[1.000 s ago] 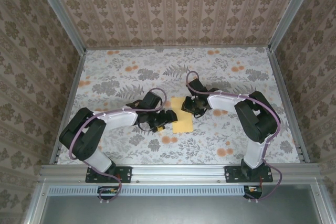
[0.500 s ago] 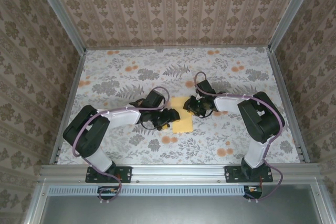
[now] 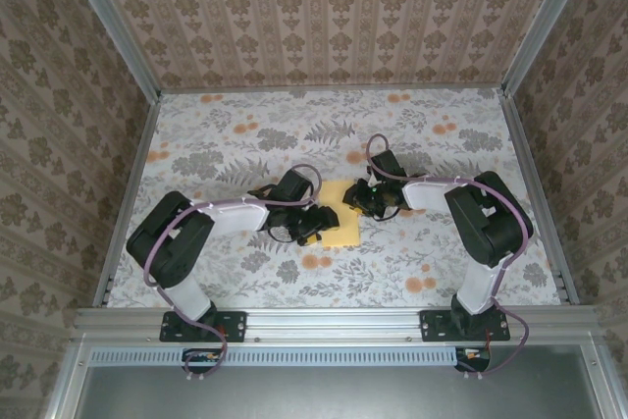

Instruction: Fold a paper plane with a square sheet of paper (pick it up from the middle)

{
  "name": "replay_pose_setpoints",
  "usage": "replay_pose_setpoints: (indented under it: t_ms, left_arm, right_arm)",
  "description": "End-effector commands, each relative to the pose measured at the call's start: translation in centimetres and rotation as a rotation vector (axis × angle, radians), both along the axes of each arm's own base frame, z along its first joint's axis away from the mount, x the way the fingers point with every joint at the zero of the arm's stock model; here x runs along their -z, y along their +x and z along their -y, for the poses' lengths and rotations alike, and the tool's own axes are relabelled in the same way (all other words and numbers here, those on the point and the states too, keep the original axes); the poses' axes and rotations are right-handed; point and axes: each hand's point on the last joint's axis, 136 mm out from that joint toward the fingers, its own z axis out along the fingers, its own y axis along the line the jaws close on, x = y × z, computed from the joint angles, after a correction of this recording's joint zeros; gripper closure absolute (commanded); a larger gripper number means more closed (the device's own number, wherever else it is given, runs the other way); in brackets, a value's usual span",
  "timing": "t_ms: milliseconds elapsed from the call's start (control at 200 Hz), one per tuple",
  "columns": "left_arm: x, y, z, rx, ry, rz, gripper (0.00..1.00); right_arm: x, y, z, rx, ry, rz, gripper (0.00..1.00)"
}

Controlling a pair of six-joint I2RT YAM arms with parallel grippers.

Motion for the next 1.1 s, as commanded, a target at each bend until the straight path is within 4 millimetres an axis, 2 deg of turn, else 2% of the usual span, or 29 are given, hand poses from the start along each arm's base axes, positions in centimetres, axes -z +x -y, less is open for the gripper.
replay_pose_setpoints:
  t_ms: [0, 495, 760, 925, 1095]
  left_arm:
    - [-0.5, 0.2, 0.9, 0.0, -0.025, -0.012, 0.37]
    - [-1.4, 1.2, 1.5, 0.007, -0.093, 0.063, 0.47]
    - [-2.5, 3.8, 1.2, 0.036, -0.151, 0.186, 0.45]
    - [-1.8, 4.8, 0.7, 0.028, -0.153, 0.183, 0.45]
    - [-1.2, 4.6, 1.1, 0.034, -0.174, 0.15, 0.48]
  right_arm:
    - [4.0, -2.5, 2.2, 0.037, -0.1, -0.126, 0.7]
    - [4.1, -2.7, 2.2, 0.032, -0.103, -0.13, 0.71]
    - [4.1, -2.8, 2.2, 0.028, -0.101, -0.13, 0.71]
    - [4.0, -2.8, 2.2, 0.029, -0.101, -0.131, 0.71]
    - [3.7, -2.8, 2.1, 0.025, -0.095, -0.126, 0.71]
